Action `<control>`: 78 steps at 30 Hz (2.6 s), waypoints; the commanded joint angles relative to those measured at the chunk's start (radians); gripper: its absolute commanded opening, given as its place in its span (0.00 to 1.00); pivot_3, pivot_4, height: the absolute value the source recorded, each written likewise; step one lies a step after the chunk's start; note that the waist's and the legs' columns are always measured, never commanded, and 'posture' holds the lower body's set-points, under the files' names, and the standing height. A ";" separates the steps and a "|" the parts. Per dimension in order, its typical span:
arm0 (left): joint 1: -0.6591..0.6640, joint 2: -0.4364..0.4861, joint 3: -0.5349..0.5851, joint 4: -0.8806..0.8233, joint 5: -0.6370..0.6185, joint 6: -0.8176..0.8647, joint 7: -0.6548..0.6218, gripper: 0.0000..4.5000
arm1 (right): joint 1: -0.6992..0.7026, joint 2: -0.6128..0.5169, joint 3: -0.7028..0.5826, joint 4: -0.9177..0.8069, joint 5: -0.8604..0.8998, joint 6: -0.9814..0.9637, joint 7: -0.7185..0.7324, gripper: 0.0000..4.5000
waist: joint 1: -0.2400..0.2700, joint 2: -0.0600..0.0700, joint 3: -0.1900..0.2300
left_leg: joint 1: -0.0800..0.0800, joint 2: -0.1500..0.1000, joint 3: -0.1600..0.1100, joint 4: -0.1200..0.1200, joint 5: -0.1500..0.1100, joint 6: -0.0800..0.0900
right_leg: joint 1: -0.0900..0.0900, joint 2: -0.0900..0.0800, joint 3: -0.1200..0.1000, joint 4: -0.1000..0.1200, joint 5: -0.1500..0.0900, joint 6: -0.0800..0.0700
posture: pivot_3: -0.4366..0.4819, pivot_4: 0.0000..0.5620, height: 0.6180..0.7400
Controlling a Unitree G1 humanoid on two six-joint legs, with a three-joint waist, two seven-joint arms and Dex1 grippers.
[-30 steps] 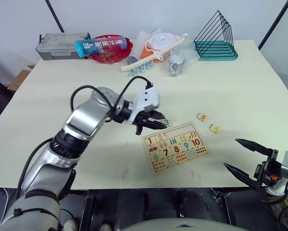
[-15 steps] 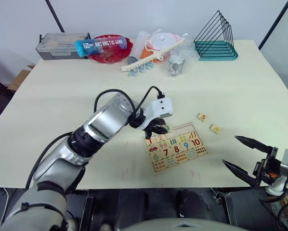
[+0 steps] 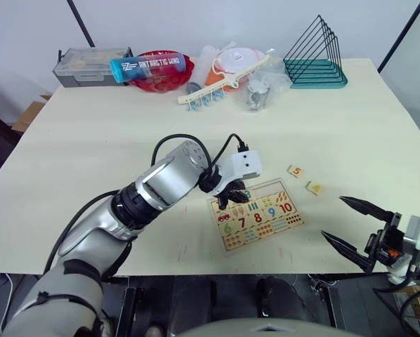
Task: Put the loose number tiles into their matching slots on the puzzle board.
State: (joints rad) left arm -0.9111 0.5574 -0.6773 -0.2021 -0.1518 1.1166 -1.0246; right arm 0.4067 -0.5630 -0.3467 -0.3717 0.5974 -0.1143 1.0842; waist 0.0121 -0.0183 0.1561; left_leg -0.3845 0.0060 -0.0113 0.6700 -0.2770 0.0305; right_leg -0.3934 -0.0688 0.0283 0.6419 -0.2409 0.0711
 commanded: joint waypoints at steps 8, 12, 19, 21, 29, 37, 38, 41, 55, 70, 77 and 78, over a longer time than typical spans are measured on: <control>-0.037 -0.007 -0.018 0.012 0.009 -0.030 0.002 0.21 | 0.018 -0.001 -0.017 -0.010 0.004 -0.032 0.007 1.00 | 0.000 0.000 0.000 | 0.000 0.000 0.000 0.000 0.000 0.000 | 0.000 0.000 0.000 0.000 0.000 0.000 | 0.48 0.27 1.00; -0.039 -0.009 -0.029 0.023 0.013 -0.033 0.008 0.21 | 0.020 -0.001 -0.016 -0.008 0.004 -0.036 0.007 1.00 | 0.000 0.000 0.000 | 0.000 0.000 0.000 0.000 0.000 0.000 | 0.000 0.000 0.000 0.000 0.000 0.000 | 0.48 0.27 1.00; -0.042 -0.016 -0.037 0.040 0.015 -0.029 0.021 0.21 | 0.020 -0.003 -0.015 -0.006 0.003 -0.038 0.008 1.00 | 0.000 0.000 0.000 | 0.000 0.000 0.000 0.000 0.000 0.000 | 0.000 0.000 0.000 0.000 0.000 0.000 | 0.48 0.27 1.00; -0.041 -0.015 -0.041 0.043 0.019 -0.033 0.024 0.21 | 0.020 -0.003 -0.015 -0.006 0.003 -0.038 0.008 1.00 | 0.000 0.000 0.000 | 0.000 0.000 0.000 0.000 0.000 0.000 | 0.000 0.000 0.000 0.000 0.000 0.000 | 0.48 0.27 1.00; -0.039 -0.020 -0.049 0.049 0.025 -0.041 0.026 0.21 | 0.019 -0.002 -0.011 -0.009 0.000 -0.038 0.006 1.00 | 0.000 0.000 0.000 | 0.000 0.000 0.000 0.000 0.000 0.000 | 0.000 0.000 0.000 0.000 0.000 0.000 | 0.48 0.27 1.00; -0.034 -0.027 -0.049 0.054 0.017 -0.037 0.024 0.21 | 0.021 -0.001 -0.015 -0.006 -0.001 -0.041 0.005 1.00 | 0.000 0.000 0.000 | 0.000 0.000 0.000 0.000 0.000 0.000 | 0.000 0.000 0.000 0.000 0.000 0.000 | 0.48 0.27 1.00; -0.033 -0.029 -0.049 0.056 0.018 -0.033 0.026 0.21 | 0.022 -0.001 -0.016 -0.006 -0.001 -0.041 0.005 1.00 | 0.000 0.000 0.000 | 0.000 0.000 0.000 0.000 0.000 0.000 | 0.000 0.000 0.000 0.000 0.000 0.000 | 0.48 0.27 1.00; -0.033 -0.035 -0.047 0.067 0.020 -0.032 0.032 0.21 | 0.024 0.000 -0.018 -0.003 -0.002 -0.044 0.006 1.00 | 0.000 0.000 0.000 | 0.000 0.000 0.000 0.000 0.000 0.000 | 0.000 0.000 0.000 0.000 0.000 0.000 | 0.48 0.27 1.00; -0.062 -0.032 0.023 0.033 -0.032 0.024 0.013 1.00 | 0.030 -0.002 -0.019 0.013 -0.006 -0.062 0.009 1.00 | 0.000 0.000 0.000 | 0.000 0.000 0.000 0.000 0.000 0.000 | 0.000 0.000 0.000 0.000 0.000 0.000 | 0.48 0.27 1.00; 0.009 -0.034 0.258 0.106 -0.144 -0.107 0.007 1.00 | 0.031 0.003 -0.016 0.013 -0.010 -0.070 0.003 1.00 | 0.000 0.000 0.000 | 0.000 0.000 -0.001 0.000 0.000 0.000 | 0.000 0.000 0.000 0.000 0.000 0.000 | 0.48 0.27 1.00; 0.141 0.017 0.346 0.083 -0.189 -0.242 -0.040 0.88 | 0.038 0.002 -0.018 0.007 -0.007 -0.069 0.001 1.00 | -0.001 0.000 0.000 | 0.000 0.000 -0.001 0.000 0.000 0.000 | 0.000 0.000 0.000 0.000 0.000 0.000 | 0.48 0.27 1.00; 0.163 0.026 0.356 0.079 -0.201 -0.262 -0.060 0.78 | 0.038 0.001 -0.018 0.006 -0.007 -0.068 0.001 1.00 | 0.000 0.000 0.000 | 0.001 0.000 -0.002 0.000 0.000 0.000 | 0.000 0.000 0.000 0.000 0.000 0.000 | 0.48 0.27 1.00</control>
State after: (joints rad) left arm -0.7646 0.5693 -0.3603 -0.0892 -0.3219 0.9075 -1.0490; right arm 0.4418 -0.5605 -0.3479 -0.3434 0.5774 -0.1664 1.0849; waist 0.0119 -0.0180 0.1560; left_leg -0.3839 0.0062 -0.0130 0.6700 -0.2769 0.0303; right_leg -0.3934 -0.0691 0.0287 0.6423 -0.2408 0.0710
